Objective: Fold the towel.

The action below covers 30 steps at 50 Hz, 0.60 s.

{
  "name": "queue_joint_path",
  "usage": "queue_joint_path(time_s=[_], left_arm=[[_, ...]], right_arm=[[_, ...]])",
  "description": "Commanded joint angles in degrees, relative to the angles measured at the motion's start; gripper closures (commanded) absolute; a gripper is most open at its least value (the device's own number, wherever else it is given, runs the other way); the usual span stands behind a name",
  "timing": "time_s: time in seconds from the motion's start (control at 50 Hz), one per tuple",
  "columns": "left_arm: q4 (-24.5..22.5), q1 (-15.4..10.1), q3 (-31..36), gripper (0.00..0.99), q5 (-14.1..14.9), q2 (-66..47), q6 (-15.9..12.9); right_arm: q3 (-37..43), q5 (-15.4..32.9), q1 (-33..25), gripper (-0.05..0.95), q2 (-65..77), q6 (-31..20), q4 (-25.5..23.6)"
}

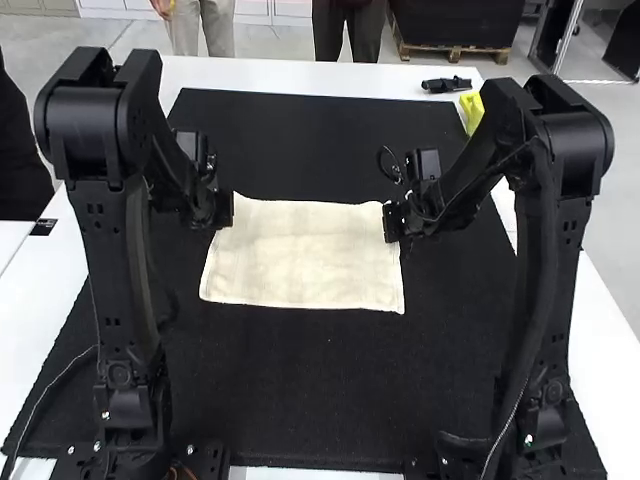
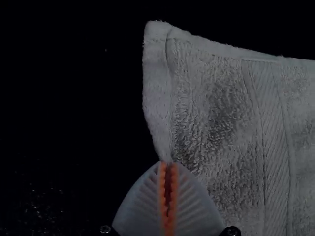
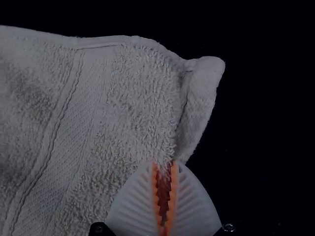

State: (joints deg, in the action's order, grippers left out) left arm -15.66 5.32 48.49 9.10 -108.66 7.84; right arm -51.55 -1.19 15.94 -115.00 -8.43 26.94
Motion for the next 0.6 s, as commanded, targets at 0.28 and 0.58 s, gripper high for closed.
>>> queue_joint_path(time_s=[0.28, 0.58], left_arm=[[0.54, 1.8, -1.38, 0.967, 0.21, 4.16, 0.07], [1.86, 2.06, -2.87, 0.967, 0.21, 7.5, -0.28]], right_arm=[[1.1, 1.63, -1.0, 0.9, 6.1, -0.71, 0.13], [2.86, 1.98, -0.74, 0.9, 10.06, -1.07, -1.01]])
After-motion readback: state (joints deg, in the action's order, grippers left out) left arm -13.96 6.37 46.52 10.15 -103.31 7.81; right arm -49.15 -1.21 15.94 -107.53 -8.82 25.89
